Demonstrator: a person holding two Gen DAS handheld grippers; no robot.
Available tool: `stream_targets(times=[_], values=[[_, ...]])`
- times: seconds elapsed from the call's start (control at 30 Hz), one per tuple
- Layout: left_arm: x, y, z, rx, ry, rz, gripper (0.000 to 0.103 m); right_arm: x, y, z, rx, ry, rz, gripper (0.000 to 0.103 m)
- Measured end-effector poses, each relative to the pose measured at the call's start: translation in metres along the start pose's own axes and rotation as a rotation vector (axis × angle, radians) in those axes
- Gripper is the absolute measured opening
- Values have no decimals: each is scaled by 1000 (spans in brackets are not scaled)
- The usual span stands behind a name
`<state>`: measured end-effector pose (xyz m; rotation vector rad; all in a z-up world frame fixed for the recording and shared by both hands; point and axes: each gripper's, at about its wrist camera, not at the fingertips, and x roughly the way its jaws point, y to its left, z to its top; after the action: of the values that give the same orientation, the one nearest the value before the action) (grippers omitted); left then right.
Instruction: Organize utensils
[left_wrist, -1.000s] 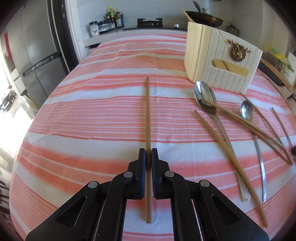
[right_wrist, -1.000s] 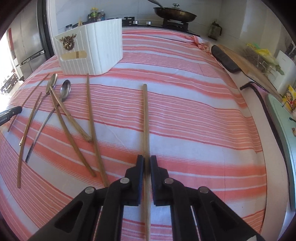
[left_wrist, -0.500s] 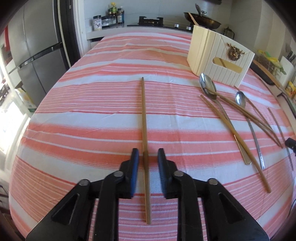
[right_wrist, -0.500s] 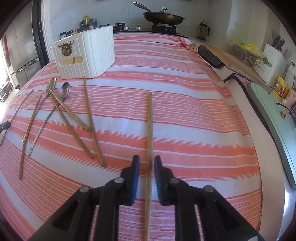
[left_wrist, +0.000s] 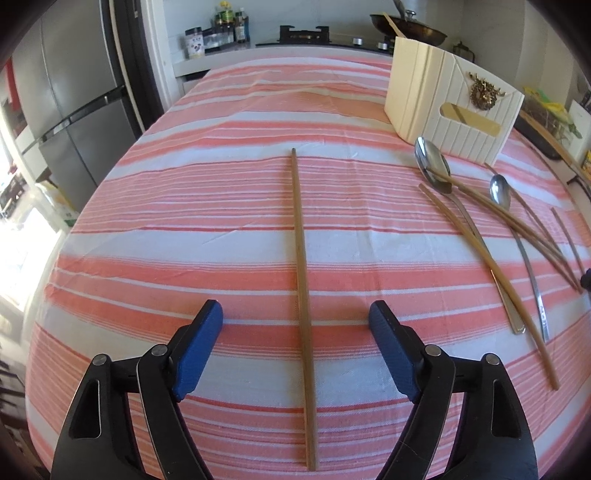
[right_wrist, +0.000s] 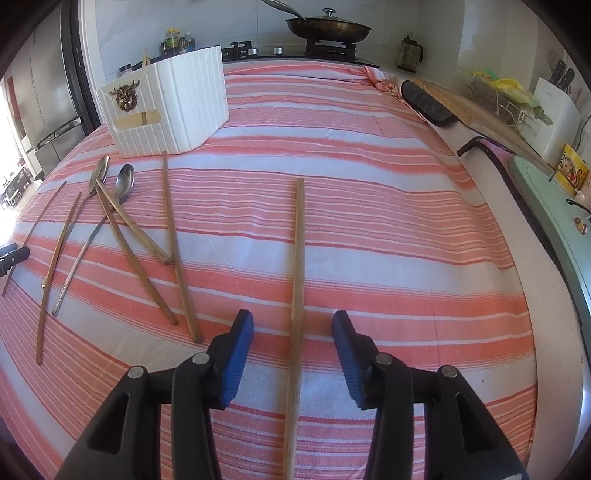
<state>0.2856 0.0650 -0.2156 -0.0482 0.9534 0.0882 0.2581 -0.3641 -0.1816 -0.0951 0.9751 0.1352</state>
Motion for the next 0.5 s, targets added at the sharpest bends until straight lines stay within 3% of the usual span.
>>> stream_targets(times=[0.2, 0.37, 0.5], values=[[1, 3, 4, 8, 34, -33, 84, 0, -2, 1, -9, 18, 6, 46], [-5, 13, 19, 32, 66, -167, 83, -6, -3, 0, -64, 75, 22, 46], [0, 14, 38, 98, 105, -148, 83, -6, -10, 2, -79, 139, 55, 46]])
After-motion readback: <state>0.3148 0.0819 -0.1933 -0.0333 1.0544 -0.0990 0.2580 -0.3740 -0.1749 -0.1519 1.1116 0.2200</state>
